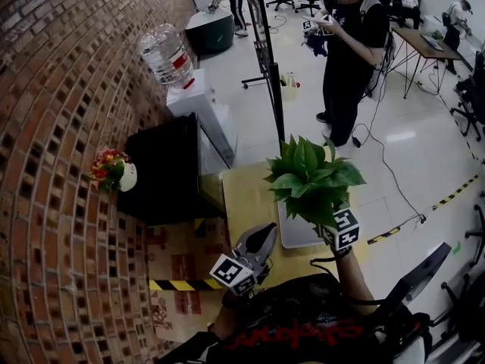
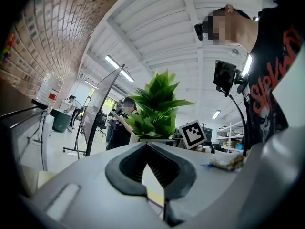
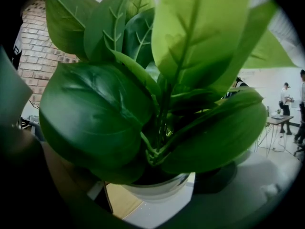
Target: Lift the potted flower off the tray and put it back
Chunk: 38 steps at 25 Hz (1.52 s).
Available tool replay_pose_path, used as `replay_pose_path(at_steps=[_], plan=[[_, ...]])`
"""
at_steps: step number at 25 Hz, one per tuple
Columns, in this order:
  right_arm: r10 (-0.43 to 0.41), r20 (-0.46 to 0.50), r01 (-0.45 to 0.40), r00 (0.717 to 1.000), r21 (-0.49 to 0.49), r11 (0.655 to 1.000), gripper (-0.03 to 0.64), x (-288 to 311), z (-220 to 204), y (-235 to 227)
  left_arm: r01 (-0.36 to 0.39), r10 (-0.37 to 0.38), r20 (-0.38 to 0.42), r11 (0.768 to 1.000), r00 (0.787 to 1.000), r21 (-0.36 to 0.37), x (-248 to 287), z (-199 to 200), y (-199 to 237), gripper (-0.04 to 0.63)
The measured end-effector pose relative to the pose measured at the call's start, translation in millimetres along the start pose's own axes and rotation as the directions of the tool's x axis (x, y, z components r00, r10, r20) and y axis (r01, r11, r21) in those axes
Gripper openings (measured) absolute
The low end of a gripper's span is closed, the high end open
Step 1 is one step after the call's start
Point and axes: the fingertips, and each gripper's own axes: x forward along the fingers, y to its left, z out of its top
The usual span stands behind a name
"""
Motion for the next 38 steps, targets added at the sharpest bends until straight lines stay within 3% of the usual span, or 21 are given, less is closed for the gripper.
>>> replay_pose_path(at_steps=[5,10,16,22,31,38], plan=[[-0.013,0.008,0.012,1.0,0.029,1.0,0.537,-6.6,-17.9,-18.8,-0.018,0.019,-0.065,1.0,0.998,0.008,10.6,-18.1,-4.0,0.002],[-0.033,0.019,0.034,0.999,-0.116,0.993,0.537,11.8,-88.1,-39.8,-0.071,0.069,-0.118,0.997,0.991,-0.017,21.0,-20.7,-7.6,0.002],[-0.044,-0.113,0.045,0.993,0.0,0.999,0.535,47.3,-200.2,-68.6,-0.117,0.114,-0.123,0.993,0.986,-0.017,16.4,-28.1,-7.1,0.003],[-0.002,-0.215,0.016,0.977,0.065,0.998,0.535,86.5,-267.3,-78.1,-0.22,0.213,-0.156,0.975,0.965,-0.033,9.8,-30.4,-3.6,0.002],[0.062,-0.206,-0.042,0.977,0.1,0.994,0.546,105.5,-274.5,-73.1,-0.33,0.316,-0.165,0.941,0.934,-0.068,1.6,-36.5,-11.4,0.002],[0.12,-0.181,-0.092,0.976,0.154,0.984,0.569,87.6,-275.6,-62.3,-0.374,0.345,-0.209,0.92,0.915,-0.119,-7.2,-63.9,-26.5,0.002]])
